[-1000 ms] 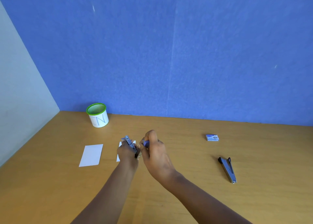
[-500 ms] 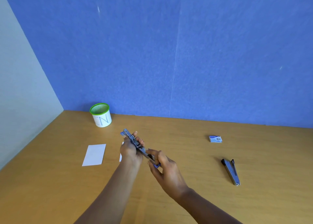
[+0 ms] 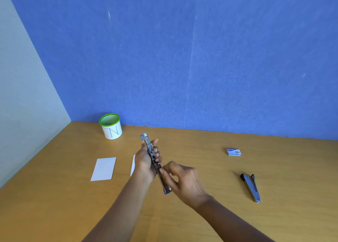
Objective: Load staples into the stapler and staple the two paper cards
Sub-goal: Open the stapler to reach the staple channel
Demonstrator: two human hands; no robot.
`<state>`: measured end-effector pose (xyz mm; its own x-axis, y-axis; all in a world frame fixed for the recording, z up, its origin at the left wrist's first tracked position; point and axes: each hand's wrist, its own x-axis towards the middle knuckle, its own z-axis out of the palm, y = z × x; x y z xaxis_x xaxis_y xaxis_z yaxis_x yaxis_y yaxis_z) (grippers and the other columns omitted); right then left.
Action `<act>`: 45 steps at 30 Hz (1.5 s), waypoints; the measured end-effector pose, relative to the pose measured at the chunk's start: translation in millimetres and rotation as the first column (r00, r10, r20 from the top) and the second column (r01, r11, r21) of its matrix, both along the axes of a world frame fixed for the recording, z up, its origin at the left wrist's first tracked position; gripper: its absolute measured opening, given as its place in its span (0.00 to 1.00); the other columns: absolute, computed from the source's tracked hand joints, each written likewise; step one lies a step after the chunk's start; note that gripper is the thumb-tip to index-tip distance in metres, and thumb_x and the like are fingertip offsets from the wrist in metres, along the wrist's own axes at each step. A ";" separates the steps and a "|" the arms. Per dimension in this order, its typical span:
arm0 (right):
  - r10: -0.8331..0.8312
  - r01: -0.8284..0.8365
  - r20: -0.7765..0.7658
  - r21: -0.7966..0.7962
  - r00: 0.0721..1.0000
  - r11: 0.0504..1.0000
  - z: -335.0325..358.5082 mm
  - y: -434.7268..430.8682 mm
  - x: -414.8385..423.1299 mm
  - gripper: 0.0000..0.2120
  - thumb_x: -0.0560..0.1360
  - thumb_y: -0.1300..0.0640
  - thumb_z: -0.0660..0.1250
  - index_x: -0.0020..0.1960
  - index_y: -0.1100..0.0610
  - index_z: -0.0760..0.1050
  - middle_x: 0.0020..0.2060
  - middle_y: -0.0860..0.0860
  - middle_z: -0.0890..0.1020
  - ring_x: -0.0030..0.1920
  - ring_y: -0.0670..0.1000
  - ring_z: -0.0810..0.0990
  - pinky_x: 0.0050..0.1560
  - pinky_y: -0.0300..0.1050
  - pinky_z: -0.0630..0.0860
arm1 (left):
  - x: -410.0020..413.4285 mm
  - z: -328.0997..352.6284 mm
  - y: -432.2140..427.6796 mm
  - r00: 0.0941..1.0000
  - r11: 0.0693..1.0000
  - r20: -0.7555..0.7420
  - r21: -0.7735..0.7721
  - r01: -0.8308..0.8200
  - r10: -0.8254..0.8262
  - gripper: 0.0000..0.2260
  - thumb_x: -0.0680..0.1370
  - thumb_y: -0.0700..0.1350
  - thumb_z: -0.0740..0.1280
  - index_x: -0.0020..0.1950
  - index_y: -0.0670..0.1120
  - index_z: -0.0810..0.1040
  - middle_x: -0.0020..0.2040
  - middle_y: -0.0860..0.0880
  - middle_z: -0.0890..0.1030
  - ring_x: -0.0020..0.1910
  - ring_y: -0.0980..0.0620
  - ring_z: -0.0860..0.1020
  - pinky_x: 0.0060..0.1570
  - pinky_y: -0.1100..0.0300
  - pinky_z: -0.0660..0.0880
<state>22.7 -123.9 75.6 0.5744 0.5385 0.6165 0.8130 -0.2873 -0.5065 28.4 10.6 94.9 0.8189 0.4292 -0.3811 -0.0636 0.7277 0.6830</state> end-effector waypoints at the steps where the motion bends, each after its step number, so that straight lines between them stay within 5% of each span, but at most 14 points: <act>1: -0.040 0.040 0.002 0.012 0.999 0.999 5.7 3.1 2.0 0.05 0.76 0.50 0.61 0.43 0.49 0.70 0.32 0.45 0.81 0.30 0.46 0.77 0.28 0.43 0.75 | -0.4 0.4 -1.1 1.000 0.999 0.000 0.020 0.030 -0.030 0.20 0.82 0.54 0.51 0.44 0.42 0.76 0.23 0.52 0.68 0.17 0.58 0.64 0.24 0.64 0.63; 4: -0.103 0.104 -0.063 0.008 0.993 0.995 26.7 11.5 9.3 0.05 0.74 0.48 0.59 0.44 0.48 0.71 0.38 0.44 0.82 0.35 0.45 0.78 0.31 0.42 0.75 | -1.9 4.5 -6.0 0.996 0.993 0.001 0.084 0.088 -0.088 0.21 0.82 0.54 0.52 0.43 0.43 0.77 0.21 0.52 0.69 0.16 0.58 0.63 0.32 0.59 0.64; 8: -0.143 0.131 -0.114 -0.103 0.983 0.986 50.7 17.6 22.2 0.11 0.75 0.52 0.61 0.55 0.50 0.76 0.47 0.44 0.80 0.39 0.47 0.80 0.39 0.42 0.74 | -3.8 12.2 -14.0 0.995 0.970 -0.023 0.219 0.100 -0.097 0.19 0.82 0.51 0.53 0.39 0.42 0.75 0.22 0.51 0.69 0.16 0.58 0.64 0.18 0.68 0.59; 13: -0.195 0.170 -0.136 -0.175 0.971 0.970 63.3 18.3 31.1 0.13 0.77 0.55 0.62 0.60 0.50 0.75 0.51 0.44 0.78 0.42 0.40 0.73 0.41 0.36 0.65 | -8.3 18.1 -22.3 0.982 0.936 0.002 0.302 0.180 -0.189 0.19 0.82 0.51 0.53 0.43 0.41 0.77 0.21 0.53 0.71 0.17 0.58 0.64 0.18 0.68 0.58; 20: -0.220 0.190 -0.140 -0.198 0.965 0.962 65.0 18.2 34.4 0.08 0.76 0.55 0.63 0.54 0.52 0.76 0.51 0.45 0.78 0.41 0.37 0.69 0.35 0.36 0.62 | -10.0 21.6 -26.7 0.982 0.932 -0.001 0.316 0.179 -0.189 0.21 0.82 0.50 0.53 0.39 0.41 0.78 0.22 0.51 0.69 0.18 0.58 0.64 0.19 0.67 0.58; 23: -0.219 0.190 -0.141 -0.194 0.966 0.962 64.3 18.3 35.6 0.07 0.76 0.55 0.63 0.53 0.53 0.76 0.50 0.45 0.78 0.40 0.38 0.69 0.33 0.26 0.59 | -10.0 23.3 -27.2 0.982 0.932 -0.014 0.313 0.183 -0.188 0.20 0.82 0.49 0.53 0.39 0.41 0.77 0.22 0.50 0.68 0.17 0.58 0.64 0.18 0.68 0.58; 30: -0.181 0.143 -0.200 -0.190 0.963 0.971 64.1 19.4 34.5 0.07 0.75 0.57 0.64 0.52 0.56 0.77 0.48 0.49 0.78 0.42 0.43 0.69 0.42 0.39 0.67 | -8.5 20.9 -25.9 0.986 0.924 -0.039 0.346 0.163 -0.159 0.17 0.83 0.48 0.53 0.39 0.42 0.72 0.21 0.50 0.69 0.17 0.57 0.64 0.18 0.69 0.57; 45: -0.067 0.041 -0.246 -0.108 0.967 0.993 53.7 18.1 24.5 0.03 0.74 0.62 0.65 0.45 0.59 0.78 0.42 0.44 0.72 0.46 0.44 0.70 0.47 0.35 0.67 | -8.1 16.3 -21.0 0.991 0.915 -0.080 0.382 0.130 -0.107 0.19 0.83 0.48 0.53 0.35 0.42 0.70 0.19 0.52 0.66 0.16 0.57 0.63 0.17 0.70 0.58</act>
